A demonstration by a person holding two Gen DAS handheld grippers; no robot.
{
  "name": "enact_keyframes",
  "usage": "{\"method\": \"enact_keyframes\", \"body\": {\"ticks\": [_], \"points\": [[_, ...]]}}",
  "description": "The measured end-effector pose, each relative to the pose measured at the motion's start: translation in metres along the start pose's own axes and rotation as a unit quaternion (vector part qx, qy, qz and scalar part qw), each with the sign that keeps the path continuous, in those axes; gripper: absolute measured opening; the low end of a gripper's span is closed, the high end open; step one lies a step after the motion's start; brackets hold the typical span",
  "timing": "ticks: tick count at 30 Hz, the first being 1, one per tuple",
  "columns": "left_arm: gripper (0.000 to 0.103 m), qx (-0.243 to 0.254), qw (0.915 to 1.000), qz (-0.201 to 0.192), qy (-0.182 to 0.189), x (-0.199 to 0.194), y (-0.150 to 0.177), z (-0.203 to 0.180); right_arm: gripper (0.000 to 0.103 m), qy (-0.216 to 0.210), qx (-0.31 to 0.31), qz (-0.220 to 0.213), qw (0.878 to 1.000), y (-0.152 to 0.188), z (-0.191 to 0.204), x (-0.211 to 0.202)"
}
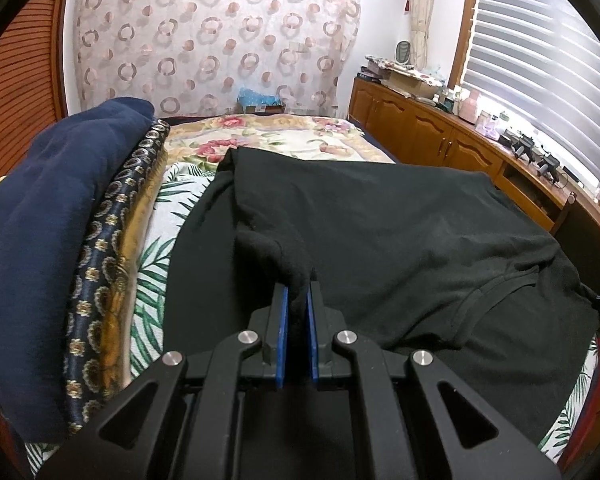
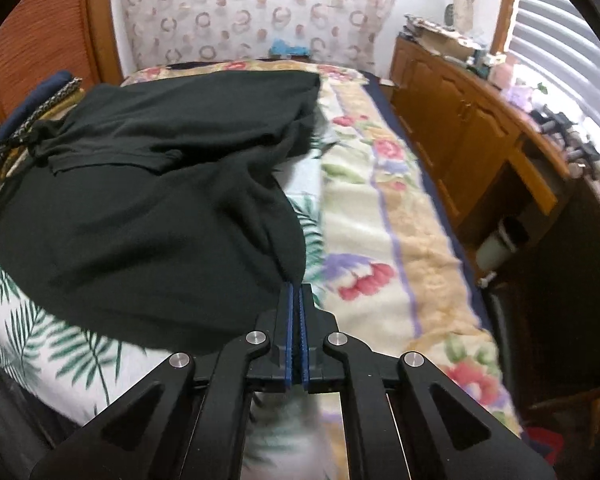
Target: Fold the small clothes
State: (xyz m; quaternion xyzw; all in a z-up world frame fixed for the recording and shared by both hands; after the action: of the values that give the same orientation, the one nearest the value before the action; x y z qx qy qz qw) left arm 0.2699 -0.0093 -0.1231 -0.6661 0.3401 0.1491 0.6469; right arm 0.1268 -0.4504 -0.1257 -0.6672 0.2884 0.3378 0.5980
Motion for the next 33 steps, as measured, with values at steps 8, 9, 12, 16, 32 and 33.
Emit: {"method": "enact_keyframes", "body": {"ticks": [8, 9, 12, 16, 32, 33], "points": [[0.006, -0.006, 1.0, -0.005, 0.003, -0.002, -0.001, 0.007, 0.0, 0.0, 0.007, 0.001, 1.0, 0.003, 0.008, -0.015], [0.006, -0.005, 1.0, -0.004, 0.003, -0.002, -0.001, 0.007, 0.004, -0.003, 0.01, -0.006, 1.0, -0.002, 0.009, -0.016], [0.006, -0.003, 1.0, -0.003, 0.002, -0.002, -0.001, 0.008, 0.018, 0.004, 0.011, -0.03, 0.999, -0.024, 0.012, -0.016], [0.006, -0.003, 1.0, -0.002, 0.002, -0.002, -0.001, 0.008, 0.036, -0.015, 0.013, -0.053, 0.998, -0.057, 0.026, -0.003], [0.006, -0.002, 0.9998, 0.019, -0.011, 0.01, 0.003, 0.013, 0.046, -0.058, 0.083, -0.01, 0.995, -0.11, 0.034, 0.096], [0.006, -0.001, 0.9998, 0.019, -0.01, 0.01, 0.003, 0.012, 0.043, -0.059, 0.082, -0.007, 0.995, -0.112, 0.035, 0.098]]}}
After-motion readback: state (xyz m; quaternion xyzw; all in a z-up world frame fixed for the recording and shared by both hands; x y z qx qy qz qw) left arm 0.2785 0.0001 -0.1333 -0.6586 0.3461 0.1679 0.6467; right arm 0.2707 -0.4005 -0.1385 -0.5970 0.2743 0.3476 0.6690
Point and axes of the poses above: each gripper's, at about its wrist camera, not at the fingertips, and x roughly the way its jaws point, z to its left, y to its underside, the point moved 10 cm from there along x, roughly the way its jaws point, and after that the axes turned 3 degrees about x, right-handed, at the moved point
